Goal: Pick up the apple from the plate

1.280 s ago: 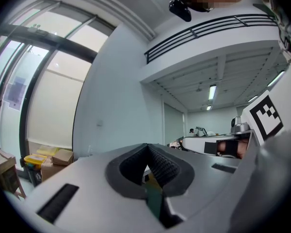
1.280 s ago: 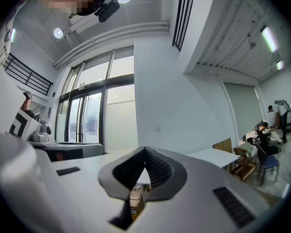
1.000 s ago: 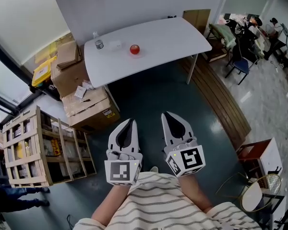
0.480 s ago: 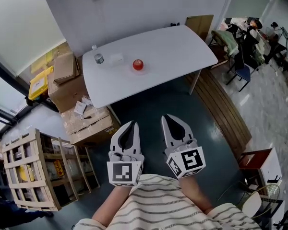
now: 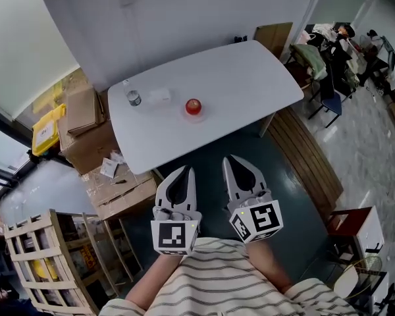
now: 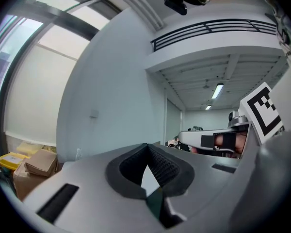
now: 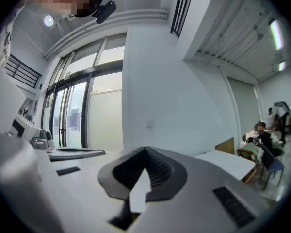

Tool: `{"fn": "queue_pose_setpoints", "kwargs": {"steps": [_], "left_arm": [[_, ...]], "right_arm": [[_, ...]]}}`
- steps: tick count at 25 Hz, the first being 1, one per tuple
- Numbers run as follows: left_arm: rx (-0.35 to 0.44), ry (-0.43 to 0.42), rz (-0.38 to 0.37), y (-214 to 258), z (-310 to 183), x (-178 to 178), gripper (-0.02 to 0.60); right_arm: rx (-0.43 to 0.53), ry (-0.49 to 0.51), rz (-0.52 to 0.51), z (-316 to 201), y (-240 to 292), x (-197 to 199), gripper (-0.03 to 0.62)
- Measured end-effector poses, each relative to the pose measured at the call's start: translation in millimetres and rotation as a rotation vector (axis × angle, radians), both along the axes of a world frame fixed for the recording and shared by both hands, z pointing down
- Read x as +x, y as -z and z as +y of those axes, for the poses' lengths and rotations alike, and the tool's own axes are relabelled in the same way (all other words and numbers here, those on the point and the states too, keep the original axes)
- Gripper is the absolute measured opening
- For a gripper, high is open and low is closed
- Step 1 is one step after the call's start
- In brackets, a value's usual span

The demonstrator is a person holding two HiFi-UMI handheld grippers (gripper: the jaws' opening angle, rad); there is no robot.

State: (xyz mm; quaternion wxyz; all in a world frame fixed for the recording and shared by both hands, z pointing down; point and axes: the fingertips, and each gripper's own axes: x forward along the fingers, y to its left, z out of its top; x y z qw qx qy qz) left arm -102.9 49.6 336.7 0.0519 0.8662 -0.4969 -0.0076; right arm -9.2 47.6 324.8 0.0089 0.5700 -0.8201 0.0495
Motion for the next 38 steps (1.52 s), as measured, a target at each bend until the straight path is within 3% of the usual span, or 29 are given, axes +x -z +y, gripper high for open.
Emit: {"fn": "queue_pose_setpoints", "kwargs": {"steps": [10,25,38], "left_arm": [[-0.027,-0.007,-0.015,-19,-73,9,0.005],[-0.05,0.16,-0.027,-42,-171,52,0.005],[-0.075,0.227,-0.049,-61,-212,89,0.005]], "right_arm": [[-0.025,-0.008,-0.009,-70,-14,7,0.012],[-0.047,0.14,-0.005,-179,-34,55,0.012],[-0.074,0.218,-0.012,-224,-50,92,0.012]]}}
